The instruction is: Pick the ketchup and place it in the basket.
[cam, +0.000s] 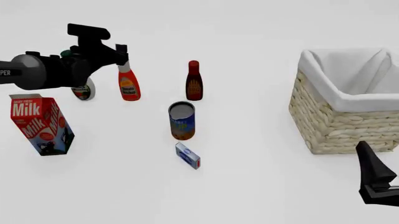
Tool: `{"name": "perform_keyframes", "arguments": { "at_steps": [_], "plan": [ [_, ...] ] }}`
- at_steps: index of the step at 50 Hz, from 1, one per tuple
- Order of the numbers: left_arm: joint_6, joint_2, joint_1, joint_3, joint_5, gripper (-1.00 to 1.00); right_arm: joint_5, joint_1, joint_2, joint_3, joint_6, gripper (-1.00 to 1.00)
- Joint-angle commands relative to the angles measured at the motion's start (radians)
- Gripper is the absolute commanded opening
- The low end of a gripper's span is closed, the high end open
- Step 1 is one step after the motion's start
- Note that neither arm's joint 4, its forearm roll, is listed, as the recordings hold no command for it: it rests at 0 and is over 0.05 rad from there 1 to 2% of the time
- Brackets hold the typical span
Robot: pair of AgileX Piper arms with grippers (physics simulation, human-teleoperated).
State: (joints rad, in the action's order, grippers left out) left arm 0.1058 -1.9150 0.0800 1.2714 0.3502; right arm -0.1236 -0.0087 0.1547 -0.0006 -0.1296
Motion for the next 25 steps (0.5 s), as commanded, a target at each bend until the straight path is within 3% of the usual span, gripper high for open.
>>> {"name": "perform_keyframes", "arguments": {
  "at_steps": [1,25],
  "plan": [
    [-0.004,-0.021,0.003,0.016,0.001,1.00,-0.010,-0.001,0.014,0.000,-0.002,1.00],
    [-0.026,-0.072,0.004,0.048,-0.001,1.00,-0.040,-0.006,0.059,0.000,0.005,1.00]
  ]
}}
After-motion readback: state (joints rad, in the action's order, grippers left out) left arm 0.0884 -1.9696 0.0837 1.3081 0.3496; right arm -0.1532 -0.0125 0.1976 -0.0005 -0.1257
